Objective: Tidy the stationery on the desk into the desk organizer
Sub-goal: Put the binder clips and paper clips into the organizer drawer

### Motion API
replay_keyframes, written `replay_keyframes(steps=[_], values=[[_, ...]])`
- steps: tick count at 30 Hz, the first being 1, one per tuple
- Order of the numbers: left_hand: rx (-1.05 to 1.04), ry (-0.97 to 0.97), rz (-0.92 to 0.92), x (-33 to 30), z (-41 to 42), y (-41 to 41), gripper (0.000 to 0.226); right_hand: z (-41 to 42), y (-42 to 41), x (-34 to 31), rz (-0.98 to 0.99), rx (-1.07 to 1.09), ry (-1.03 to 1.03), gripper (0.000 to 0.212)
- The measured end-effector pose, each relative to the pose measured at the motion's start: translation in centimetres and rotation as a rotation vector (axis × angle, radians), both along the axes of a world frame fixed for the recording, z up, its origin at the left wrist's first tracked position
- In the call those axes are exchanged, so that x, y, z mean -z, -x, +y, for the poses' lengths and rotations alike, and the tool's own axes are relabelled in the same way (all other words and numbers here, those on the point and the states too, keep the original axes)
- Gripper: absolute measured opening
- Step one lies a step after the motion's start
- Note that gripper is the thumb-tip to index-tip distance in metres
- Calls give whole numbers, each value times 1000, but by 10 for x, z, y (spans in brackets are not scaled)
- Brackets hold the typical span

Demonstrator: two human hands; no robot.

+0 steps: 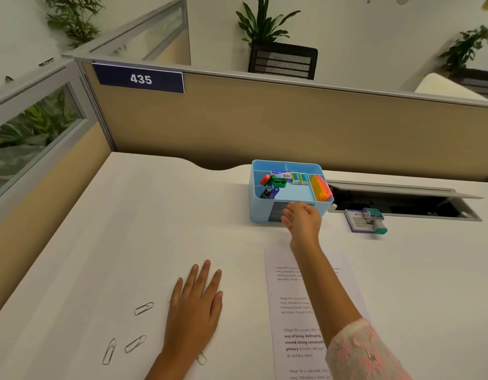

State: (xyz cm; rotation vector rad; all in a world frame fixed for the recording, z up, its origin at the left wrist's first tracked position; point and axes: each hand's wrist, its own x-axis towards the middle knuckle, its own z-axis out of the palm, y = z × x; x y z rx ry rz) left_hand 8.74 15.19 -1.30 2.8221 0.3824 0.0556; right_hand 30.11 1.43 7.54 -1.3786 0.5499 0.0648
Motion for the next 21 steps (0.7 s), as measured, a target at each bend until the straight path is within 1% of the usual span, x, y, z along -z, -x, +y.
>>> replay_keyframes(steps=[3,6,7,9,11,12,16,21], values=[[0,-8,7,-3,0,0,65,1,-5,0,-1,-12,34,18],[2,1,15,-5,-1,-1,66,-1,-5,7,18,-14,45,11],[1,-1,15,-6,-1,-1,67,-2,-3,9,49,-6,22,8],[1,-2,13,-5,-1,0,69,-3,0,11,146,19,-94,2],[2,-3,7,-5,-2,0,71,-3,2,14,219,28,-224,5],[0,-3,7,-6,-2,0,71,-2,2,15,243,20,-255,6],[-6,4,34,-10,-2,0,66,4,0,22,311,-17,-298,16],[-1,7,58,-8,0,1,60,8,-8,30,348,5,-317,19]])
